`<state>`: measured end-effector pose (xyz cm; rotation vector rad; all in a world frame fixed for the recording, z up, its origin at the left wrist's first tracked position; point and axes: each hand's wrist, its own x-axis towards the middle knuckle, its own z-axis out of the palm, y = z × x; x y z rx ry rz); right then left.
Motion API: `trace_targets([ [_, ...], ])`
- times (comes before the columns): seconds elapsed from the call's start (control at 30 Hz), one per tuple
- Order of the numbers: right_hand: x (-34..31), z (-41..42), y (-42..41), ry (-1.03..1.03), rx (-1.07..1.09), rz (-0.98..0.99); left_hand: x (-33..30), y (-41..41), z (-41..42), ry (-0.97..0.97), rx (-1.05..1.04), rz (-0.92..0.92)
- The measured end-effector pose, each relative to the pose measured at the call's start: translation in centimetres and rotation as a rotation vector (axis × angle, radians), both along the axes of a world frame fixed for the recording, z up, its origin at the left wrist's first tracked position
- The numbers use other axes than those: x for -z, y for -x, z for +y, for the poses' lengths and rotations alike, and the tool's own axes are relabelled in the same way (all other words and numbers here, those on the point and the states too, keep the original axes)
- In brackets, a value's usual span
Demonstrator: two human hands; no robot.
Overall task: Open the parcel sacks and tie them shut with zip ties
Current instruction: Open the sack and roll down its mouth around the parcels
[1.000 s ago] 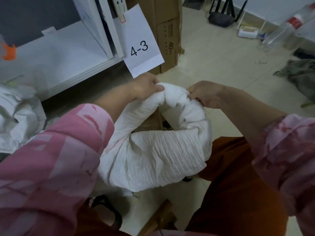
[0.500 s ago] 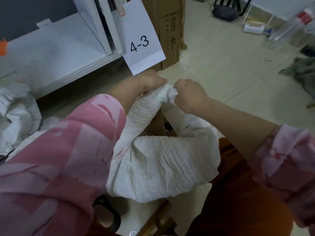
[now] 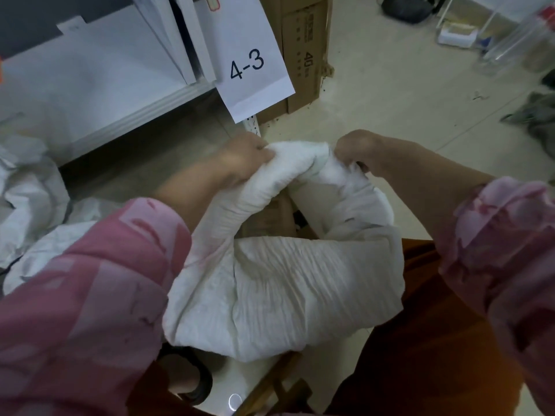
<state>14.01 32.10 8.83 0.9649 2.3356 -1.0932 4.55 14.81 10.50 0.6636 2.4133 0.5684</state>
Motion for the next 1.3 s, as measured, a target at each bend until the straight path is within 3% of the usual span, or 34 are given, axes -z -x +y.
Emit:
trace_targets([
  [0.07, 0.0, -0.4, -0.1, -0.075, -0.024, 0.043, -0.5, 1.0, 0.2, -0.03, -0.116, -0.175],
  [0.17, 0.4, -2.1, 0.2, -0.726, -0.281, 0.259, -0.9, 2.7, 0.4, -0.072, -0.263, -0.42],
  [0.2, 0.5, -3.0, 0.2, -0.856, -0.415, 0.393, -0.9, 3.0, 0.4, -0.075, -0.267, -0.465],
  [0.3, 1.0, -4.8, 0.2, -1.006, -0.64, 0.646, -0.7, 3.1, 0.4, -0.063, -0.238, -0.481],
  [0.37, 0.5, -4.8, 0.5, -0.956, -0.628, 0.636, -0.6, 3.2, 0.4, -0.062, -0.218, -0.535],
  [0.43, -0.3, -4.6, 1.2, -0.808, -0.618, 0.477, -0.8, 3.2, 0.5, -0.043, -0.242, -0.501],
  [0.53, -0.3, -3.9, 2.2, -0.641, -0.442, 0.312, -0.8, 3.1, 0.7, 0.099, -0.093, -0.016],
  [0.63, -0.4, -2.9, 3.5, -0.405, -0.158, 0.154, -1.1, 1.0, -0.3, 0.181, 0.119, 0.198],
  [0.73, -1.1, -2.5, 4.1, -0.214, -0.129, 0.058, -0.1, 0.0, -0.9, 0.238, 0.226, 0.362],
  [0.77, -1.2, -2.5, 4.2, -0.207, -0.163, 0.026, 0.0, 0.1, -0.9, 0.221, 0.223, 0.32],
  [0.83, -1.2, -2.5, 4.3, -0.283, -0.194, 0.003, -0.1, 1.1, -1.0, 0.074, 0.085, 0.0],
  [0.9, -1.2, -2.9, 3.7, -0.624, -0.279, 0.068, -0.2, 2.3, -1.8, -0.114, -0.129, -0.407],
  [0.97, -0.6, -3.8, 3.1, -0.978, -0.488, 0.351, 0.3, 3.6, -2.7, -0.231, -0.254, -0.658],
  [1.03, 0.4, -4.8, 2.7, -1.086, -0.723, 0.554, 0.6, 4.3, -3.2, -0.265, -0.323, -0.768],
  [1.1, 1.8, -5.4, 3.0, -1.155, -0.789, 0.599, 0.4, 4.3, -3.2, -0.306, -0.337, -0.804],
  [1.2, 1.0, -6.4, 4.0, -1.046, -0.747, 0.541, -0.2, 3.2, -2.9, -0.343, -0.336, -0.757],
  [1.23, 0.7, -6.5, 4.3, -0.997, -0.734, 0.533, -0.2, 2.7, -2.8, -0.295, -0.335, -0.679],
  [1.3, 0.2, -6.5, 5.0, -0.911, -0.698, 0.413, 0.2, 2.6, -2.6, -0.044, -0.224, -0.286],
])
